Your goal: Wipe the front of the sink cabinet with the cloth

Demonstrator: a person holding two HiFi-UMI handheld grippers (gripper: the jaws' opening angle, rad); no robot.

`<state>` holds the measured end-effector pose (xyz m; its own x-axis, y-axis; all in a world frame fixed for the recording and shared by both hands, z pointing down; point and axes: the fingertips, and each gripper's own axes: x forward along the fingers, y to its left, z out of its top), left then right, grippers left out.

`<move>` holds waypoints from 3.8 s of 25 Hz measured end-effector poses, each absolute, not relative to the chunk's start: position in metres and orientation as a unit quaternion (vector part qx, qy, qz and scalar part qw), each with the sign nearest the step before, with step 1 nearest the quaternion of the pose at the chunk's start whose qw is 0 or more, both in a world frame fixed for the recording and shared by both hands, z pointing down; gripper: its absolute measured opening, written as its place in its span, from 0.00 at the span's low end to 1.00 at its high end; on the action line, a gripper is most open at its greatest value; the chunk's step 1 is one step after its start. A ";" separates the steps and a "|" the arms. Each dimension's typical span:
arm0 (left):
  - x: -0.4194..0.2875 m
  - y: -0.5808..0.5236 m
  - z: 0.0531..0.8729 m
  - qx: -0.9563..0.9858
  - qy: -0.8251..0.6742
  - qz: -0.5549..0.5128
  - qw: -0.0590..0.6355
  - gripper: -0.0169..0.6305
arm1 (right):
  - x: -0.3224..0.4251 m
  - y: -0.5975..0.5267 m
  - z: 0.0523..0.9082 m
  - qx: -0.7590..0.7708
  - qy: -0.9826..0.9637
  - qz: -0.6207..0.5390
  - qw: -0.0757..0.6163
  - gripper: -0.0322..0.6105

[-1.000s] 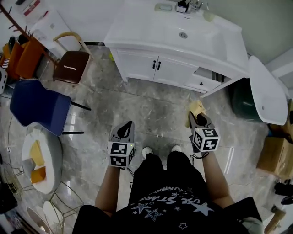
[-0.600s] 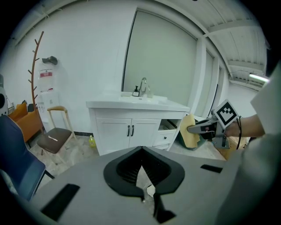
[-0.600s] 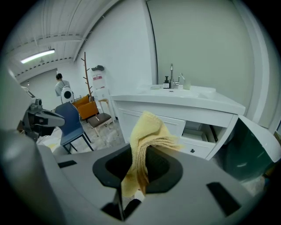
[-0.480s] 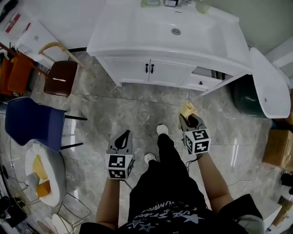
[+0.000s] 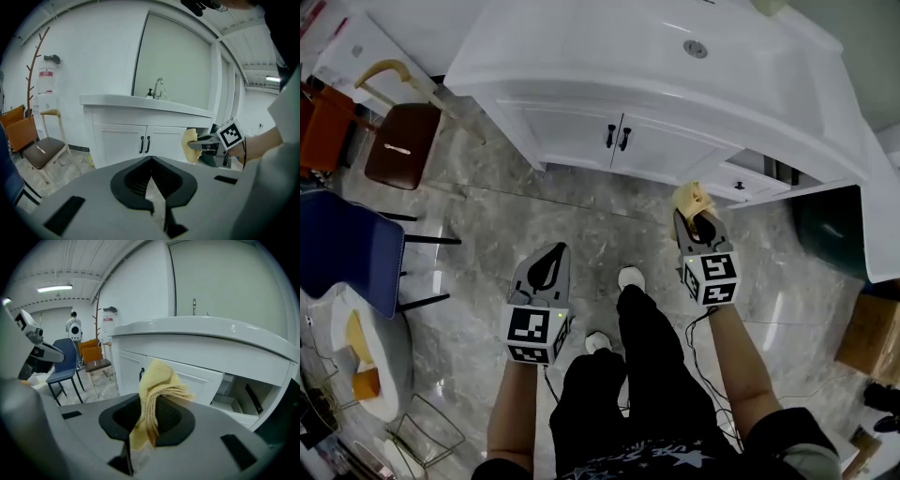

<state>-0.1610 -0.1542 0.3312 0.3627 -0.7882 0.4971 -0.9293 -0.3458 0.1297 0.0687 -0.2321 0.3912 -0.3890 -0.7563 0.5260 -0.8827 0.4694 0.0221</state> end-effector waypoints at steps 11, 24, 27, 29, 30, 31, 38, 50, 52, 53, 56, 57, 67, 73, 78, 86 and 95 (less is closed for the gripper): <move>-0.172 -0.221 0.423 0.843 -0.502 0.029 0.193 0.05 | 0.034 -0.297 0.458 0.485 -0.853 -0.044 0.188 0.18; -0.193 -0.252 0.513 0.837 -0.542 0.019 0.075 0.05 | 0.015 -0.312 0.513 0.479 -0.869 -0.098 0.077 0.18; -0.196 -0.246 0.515 0.833 -0.550 0.014 0.058 0.05 | 0.012 -0.305 0.508 0.478 -0.867 -0.119 0.070 0.18; -0.197 -0.244 0.510 0.833 -0.551 0.015 0.046 0.05 | 0.009 -0.304 0.498 0.476 -0.866 -0.133 0.069 0.18; -0.197 -0.244 0.506 0.833 -0.551 0.015 0.042 0.05 | 0.007 -0.305 0.491 0.475 -0.866 -0.139 0.069 0.18; -0.197 -0.244 0.502 0.833 -0.551 0.014 0.040 0.05 | 0.005 -0.307 0.484 0.474 -0.866 -0.144 0.068 0.18; -0.195 -0.251 0.466 0.832 -0.554 0.010 0.023 0.05 | -0.023 -0.340 0.441 0.439 -0.881 -0.159 0.082 0.18; -0.151 -0.261 0.460 0.854 -0.519 0.034 0.016 0.05 | 0.005 -0.386 0.436 0.473 -0.848 -0.193 0.144 0.18; -0.142 -0.262 0.461 0.858 -0.512 0.034 0.018 0.05 | 0.028 -0.384 0.438 0.491 -0.839 -0.186 0.143 0.18; -0.137 -0.263 0.461 0.861 -0.508 0.033 0.020 0.05 | 0.042 -0.383 0.438 0.501 -0.834 -0.182 0.143 0.18; -0.120 -0.266 0.462 0.868 -0.495 0.032 0.021 0.05 | 0.086 -0.380 0.438 0.533 -0.813 -0.181 0.147 0.18; -0.114 -0.267 0.462 0.870 -0.491 0.033 0.020 0.05 | 0.100 -0.378 0.438 0.545 -0.806 -0.178 0.147 0.18; -0.056 -0.274 0.476 0.888 -0.457 0.050 0.024 0.05 | 0.212 -0.360 0.444 0.631 -0.750 -0.132 0.147 0.18; -0.070 -0.271 0.477 0.882 -0.467 0.057 0.026 0.05 | 0.198 -0.352 0.447 0.633 -0.754 -0.125 0.124 0.18; -0.104 -0.268 0.476 0.867 -0.496 0.051 0.027 0.05 | 0.121 -0.348 0.467 0.569 -0.809 -0.108 0.095 0.18; -0.136 -0.258 0.492 0.852 -0.518 0.062 0.042 0.05 | 0.001 -0.361 0.511 0.478 -0.864 -0.113 0.112 0.18; -0.132 -0.262 0.505 0.852 -0.515 0.088 0.032 0.05 | -0.004 -0.393 0.520 0.500 -0.853 -0.092 0.115 0.18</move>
<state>-0.1324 -0.2619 0.5045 0.4549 -0.8716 0.1825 -0.8829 -0.4682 -0.0356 -0.0036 -0.3928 0.5205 -0.4733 -0.8747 0.1042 -0.8325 0.4829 0.2715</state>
